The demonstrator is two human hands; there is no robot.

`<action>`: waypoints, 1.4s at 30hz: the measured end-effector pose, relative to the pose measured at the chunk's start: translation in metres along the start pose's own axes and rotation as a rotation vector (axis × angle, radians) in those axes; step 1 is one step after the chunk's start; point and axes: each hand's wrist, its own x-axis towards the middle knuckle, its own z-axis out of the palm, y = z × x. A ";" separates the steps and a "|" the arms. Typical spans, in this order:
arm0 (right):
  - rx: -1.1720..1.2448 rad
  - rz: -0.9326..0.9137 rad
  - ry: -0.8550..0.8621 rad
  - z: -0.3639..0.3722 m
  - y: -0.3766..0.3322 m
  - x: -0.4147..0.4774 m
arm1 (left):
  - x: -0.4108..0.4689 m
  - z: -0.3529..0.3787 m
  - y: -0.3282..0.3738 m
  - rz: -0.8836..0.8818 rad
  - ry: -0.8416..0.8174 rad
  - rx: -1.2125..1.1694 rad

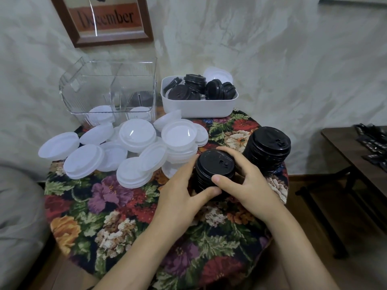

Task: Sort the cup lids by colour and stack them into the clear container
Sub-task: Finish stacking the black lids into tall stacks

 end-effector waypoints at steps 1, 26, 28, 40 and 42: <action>-0.008 0.002 -0.011 -0.002 0.000 0.001 | 0.000 -0.001 0.000 0.000 -0.004 -0.009; 0.004 0.035 -0.073 -0.003 0.002 0.007 | -0.001 -0.001 0.005 -0.013 0.033 0.008; 0.016 0.038 -0.016 0.004 0.002 0.003 | -0.001 -0.001 0.005 -0.007 0.041 0.019; 0.081 0.051 0.065 0.013 0.008 -0.011 | -0.002 -0.023 0.009 -0.012 -0.059 -0.047; 0.081 0.054 0.081 0.016 0.010 -0.012 | 0.003 -0.037 0.020 -0.020 0.030 -0.090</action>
